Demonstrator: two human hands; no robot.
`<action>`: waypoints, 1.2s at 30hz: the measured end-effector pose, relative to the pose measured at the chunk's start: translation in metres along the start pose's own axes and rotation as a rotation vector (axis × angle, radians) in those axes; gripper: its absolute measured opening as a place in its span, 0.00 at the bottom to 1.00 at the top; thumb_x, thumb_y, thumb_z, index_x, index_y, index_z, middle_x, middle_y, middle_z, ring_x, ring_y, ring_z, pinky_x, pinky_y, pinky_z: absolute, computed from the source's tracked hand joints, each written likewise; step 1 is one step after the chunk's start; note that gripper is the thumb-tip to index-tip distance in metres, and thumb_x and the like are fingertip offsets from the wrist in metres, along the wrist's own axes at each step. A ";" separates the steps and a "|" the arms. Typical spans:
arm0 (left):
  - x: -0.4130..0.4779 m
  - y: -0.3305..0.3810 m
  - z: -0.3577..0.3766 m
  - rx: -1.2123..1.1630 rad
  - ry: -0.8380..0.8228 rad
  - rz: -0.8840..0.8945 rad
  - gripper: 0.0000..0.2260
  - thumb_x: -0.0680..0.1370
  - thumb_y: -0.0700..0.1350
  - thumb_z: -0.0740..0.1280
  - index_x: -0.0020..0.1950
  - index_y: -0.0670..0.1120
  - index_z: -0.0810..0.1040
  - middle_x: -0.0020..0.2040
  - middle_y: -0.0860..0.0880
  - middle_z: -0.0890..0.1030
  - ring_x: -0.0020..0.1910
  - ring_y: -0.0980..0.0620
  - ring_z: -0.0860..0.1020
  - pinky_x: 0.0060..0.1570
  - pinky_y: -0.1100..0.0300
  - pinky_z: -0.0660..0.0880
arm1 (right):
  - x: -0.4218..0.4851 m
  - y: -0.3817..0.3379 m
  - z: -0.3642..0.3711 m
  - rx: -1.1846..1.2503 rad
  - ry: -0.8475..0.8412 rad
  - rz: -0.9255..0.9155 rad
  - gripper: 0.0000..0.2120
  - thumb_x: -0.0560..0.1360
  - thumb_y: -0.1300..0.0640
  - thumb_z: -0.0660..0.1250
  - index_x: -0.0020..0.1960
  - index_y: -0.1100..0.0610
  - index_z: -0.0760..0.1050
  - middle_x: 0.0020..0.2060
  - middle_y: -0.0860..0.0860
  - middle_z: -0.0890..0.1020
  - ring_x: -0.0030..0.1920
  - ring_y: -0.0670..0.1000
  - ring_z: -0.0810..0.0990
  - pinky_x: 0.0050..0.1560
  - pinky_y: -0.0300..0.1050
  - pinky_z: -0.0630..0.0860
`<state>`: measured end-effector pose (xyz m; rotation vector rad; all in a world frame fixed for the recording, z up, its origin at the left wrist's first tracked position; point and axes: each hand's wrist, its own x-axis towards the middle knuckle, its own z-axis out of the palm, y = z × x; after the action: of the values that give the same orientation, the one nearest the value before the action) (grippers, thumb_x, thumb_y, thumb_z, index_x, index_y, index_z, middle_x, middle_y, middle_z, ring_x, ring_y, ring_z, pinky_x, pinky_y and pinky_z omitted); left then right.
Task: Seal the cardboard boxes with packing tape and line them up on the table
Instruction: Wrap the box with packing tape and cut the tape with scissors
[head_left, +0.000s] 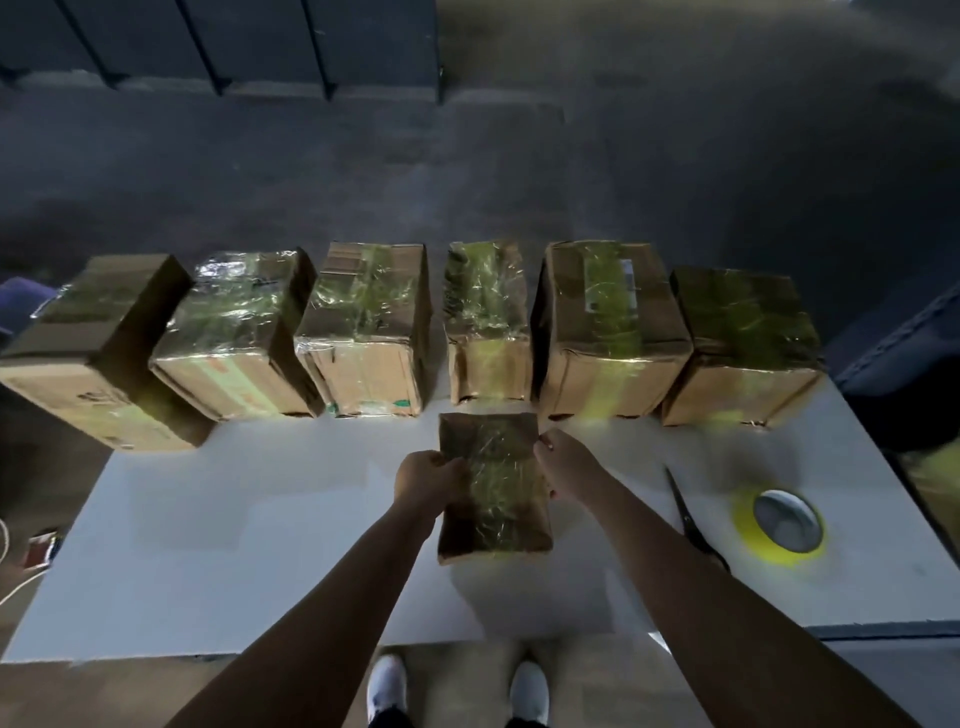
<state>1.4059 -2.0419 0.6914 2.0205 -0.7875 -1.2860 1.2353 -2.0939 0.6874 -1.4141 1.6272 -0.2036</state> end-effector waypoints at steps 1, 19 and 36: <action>0.006 -0.003 -0.003 -0.002 -0.007 -0.011 0.08 0.74 0.42 0.70 0.42 0.37 0.80 0.42 0.40 0.82 0.41 0.44 0.81 0.40 0.55 0.77 | 0.001 -0.001 0.004 -0.013 0.010 0.005 0.11 0.82 0.56 0.52 0.57 0.60 0.69 0.36 0.50 0.71 0.41 0.55 0.74 0.46 0.49 0.74; 0.056 -0.027 -0.029 -0.173 -0.150 -0.169 0.09 0.79 0.43 0.68 0.58 0.44 0.78 0.43 0.44 0.80 0.38 0.48 0.78 0.33 0.61 0.72 | 0.005 0.005 0.032 0.164 0.065 0.169 0.26 0.80 0.42 0.57 0.69 0.60 0.69 0.62 0.56 0.77 0.55 0.54 0.78 0.51 0.47 0.77; 0.025 -0.003 -0.007 0.125 -0.281 0.192 0.10 0.77 0.49 0.68 0.52 0.44 0.72 0.45 0.47 0.78 0.44 0.50 0.80 0.43 0.53 0.82 | -0.007 -0.007 0.020 -0.070 0.210 0.021 0.11 0.81 0.49 0.57 0.57 0.56 0.67 0.45 0.52 0.78 0.40 0.48 0.76 0.34 0.39 0.67</action>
<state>1.4217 -2.0575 0.6777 1.8265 -1.1890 -1.4560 1.2538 -2.0816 0.6844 -1.4676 1.8350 -0.2929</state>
